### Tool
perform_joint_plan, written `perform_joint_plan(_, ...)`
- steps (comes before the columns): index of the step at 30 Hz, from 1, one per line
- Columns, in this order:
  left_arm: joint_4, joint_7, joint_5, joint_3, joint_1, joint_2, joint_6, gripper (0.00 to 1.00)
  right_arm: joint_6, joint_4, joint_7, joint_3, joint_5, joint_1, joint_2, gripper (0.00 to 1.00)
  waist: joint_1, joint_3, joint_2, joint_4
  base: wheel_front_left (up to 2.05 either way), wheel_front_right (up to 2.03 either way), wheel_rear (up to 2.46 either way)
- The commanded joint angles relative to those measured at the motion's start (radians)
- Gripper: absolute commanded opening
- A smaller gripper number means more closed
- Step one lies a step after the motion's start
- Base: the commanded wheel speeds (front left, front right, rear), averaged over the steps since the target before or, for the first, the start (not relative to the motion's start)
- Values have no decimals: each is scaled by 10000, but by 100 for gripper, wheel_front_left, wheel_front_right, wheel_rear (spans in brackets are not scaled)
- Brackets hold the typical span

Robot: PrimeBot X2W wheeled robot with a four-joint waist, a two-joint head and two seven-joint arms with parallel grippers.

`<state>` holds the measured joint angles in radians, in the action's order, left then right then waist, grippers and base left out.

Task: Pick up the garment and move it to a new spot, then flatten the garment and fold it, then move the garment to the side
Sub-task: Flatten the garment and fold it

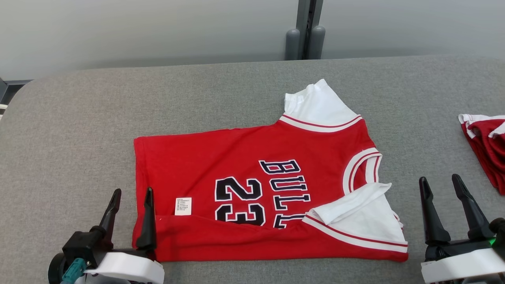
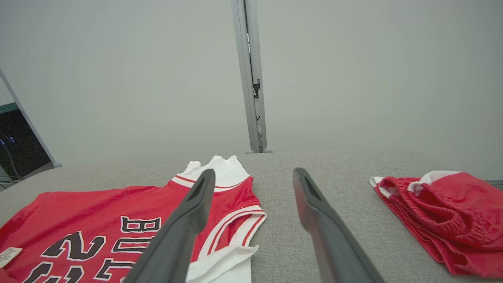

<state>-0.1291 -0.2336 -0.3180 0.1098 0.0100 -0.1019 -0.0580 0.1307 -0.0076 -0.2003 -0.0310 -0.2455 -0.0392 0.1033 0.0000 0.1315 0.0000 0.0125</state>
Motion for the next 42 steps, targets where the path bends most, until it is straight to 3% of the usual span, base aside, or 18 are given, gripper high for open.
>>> perform_joint_plan(1,-109,12,85,-5,-243,-153,29,100,2,-108,74,-79,65,-104,-19,100,0,20,0,56,0,0,0)
perform_joint_plan(12,-871,646,106,-83,-1957,-498,-76,100,4,-497,252,-92,124,127,-188,100,0,639,0,54,0,0,0)
perform_joint_plan(15,-1329,925,1,-73,-2710,-583,88,100,4,-496,250,-1,87,319,-155,100,0,919,0,-22,0,0,0)
perform_joint_plan(23,-4135,2282,-798,-271,-5039,-893,788,100,4,-229,101,581,-141,1037,75,100,0,1836,0,-591,0,0,0)
perform_joint_plan(29,-5977,2984,-1185,-481,-6137,-1265,1019,100,4,42,-98,812,-279,1432,180,100,0,2306,0,-889,0,0,0)
perform_joint_plan(37,-7370,3027,-1478,-537,-6918,-1427,1364,100,4,349,-294,841,-386,1605,283,100,0,2496,0,-986,0,0,0)
perform_joint_plan(38,-7465,3015,-1488,-506,-6973,-1444,1389,87,4,376,-312,818,-404,1620,297,100,0,2498,0,-979,0,0,0)
perform_joint_plan(39,-7533,2990,-1534,-495,-7027,-1427,1446,50,4,416,-320,793,-416,1636,317,100,0,2498,0,-969,0,0,0)
perform_joint_plan(40,-7629,2942,-1571,-452,-7115,-1445,1509,0,4,485,-328,762,-453,1719,348,100,0,2497,0,-941,0,0,0)
perform_joint_plan(42,-7671,2866,-1581,-406,-7204,-1484,1567,0,2,569,-334,748,-452,1817,430,100,0,2516,0,-918,0,0,0)
